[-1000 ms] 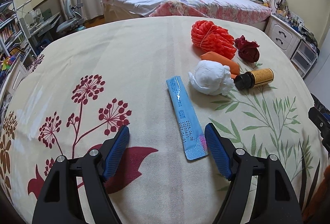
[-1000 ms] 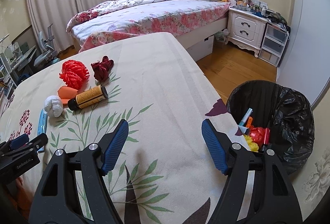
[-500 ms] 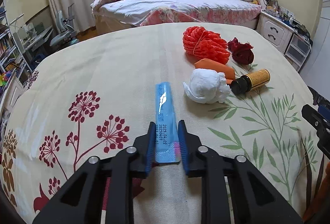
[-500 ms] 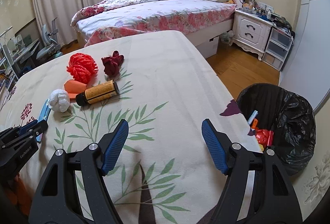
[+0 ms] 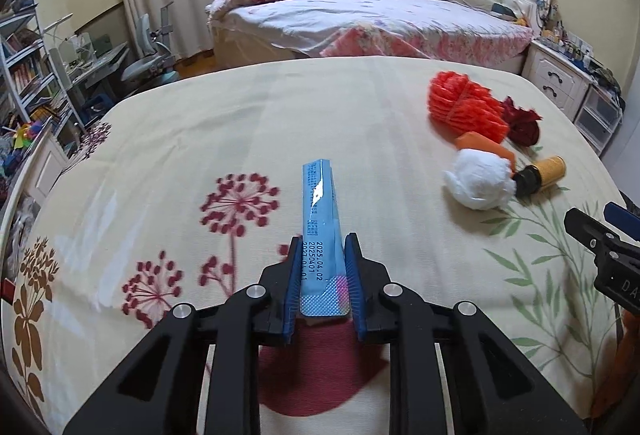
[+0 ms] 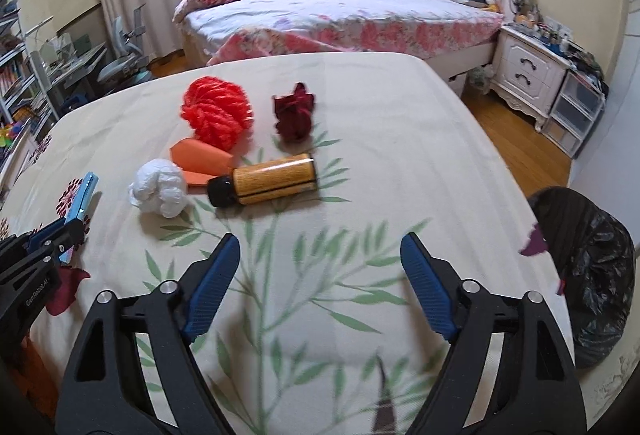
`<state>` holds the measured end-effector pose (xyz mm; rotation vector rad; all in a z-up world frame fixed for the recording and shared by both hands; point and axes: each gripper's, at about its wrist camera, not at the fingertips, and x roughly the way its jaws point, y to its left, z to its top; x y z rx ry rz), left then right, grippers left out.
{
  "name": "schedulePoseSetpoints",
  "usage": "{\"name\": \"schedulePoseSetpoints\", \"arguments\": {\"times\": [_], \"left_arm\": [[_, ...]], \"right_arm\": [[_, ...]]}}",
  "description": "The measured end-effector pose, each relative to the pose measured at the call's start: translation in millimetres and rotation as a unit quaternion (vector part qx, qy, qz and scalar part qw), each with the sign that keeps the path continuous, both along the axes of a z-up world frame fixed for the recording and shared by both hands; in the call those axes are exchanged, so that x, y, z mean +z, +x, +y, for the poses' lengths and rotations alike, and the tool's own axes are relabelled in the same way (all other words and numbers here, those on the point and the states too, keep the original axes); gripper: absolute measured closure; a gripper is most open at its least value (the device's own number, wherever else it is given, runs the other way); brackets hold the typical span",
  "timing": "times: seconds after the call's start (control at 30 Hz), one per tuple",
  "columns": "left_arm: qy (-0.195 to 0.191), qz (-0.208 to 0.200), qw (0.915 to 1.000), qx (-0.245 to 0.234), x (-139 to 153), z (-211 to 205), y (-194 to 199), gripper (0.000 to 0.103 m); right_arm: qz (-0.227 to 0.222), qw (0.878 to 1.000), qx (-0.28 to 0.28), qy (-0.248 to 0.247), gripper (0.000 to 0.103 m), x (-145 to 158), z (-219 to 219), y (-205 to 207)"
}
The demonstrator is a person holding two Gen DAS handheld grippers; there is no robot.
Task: Collect trash
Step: 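Grasp the gold-and-black bottle with the right tool while the left holds the blue tube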
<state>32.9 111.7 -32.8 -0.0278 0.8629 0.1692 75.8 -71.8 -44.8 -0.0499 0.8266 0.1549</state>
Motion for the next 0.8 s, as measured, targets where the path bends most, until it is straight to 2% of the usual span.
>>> {"name": "schedulePoseSetpoints", "arguments": {"times": [0.33,0.67,0.7,0.8], "left_arm": [[-0.006,-0.003,0.9995,0.032,1,32,-1,0.080],[-0.022,0.001,0.9993,0.030,-2,36,1,0.080],[-0.023,0.001,0.9993,0.030,-2,35,1,0.080],[-0.027,0.002,0.9992,0.030,-3,37,1,0.080]], "right_arm": [[0.006,1.000,0.014,-0.012,0.021,-1,24,18],[0.018,1.000,0.010,-0.018,0.021,-3,31,29],[0.018,1.000,0.010,-0.018,0.023,-4,31,29],[0.023,1.000,0.011,-0.015,0.036,-4,29,32]]}}
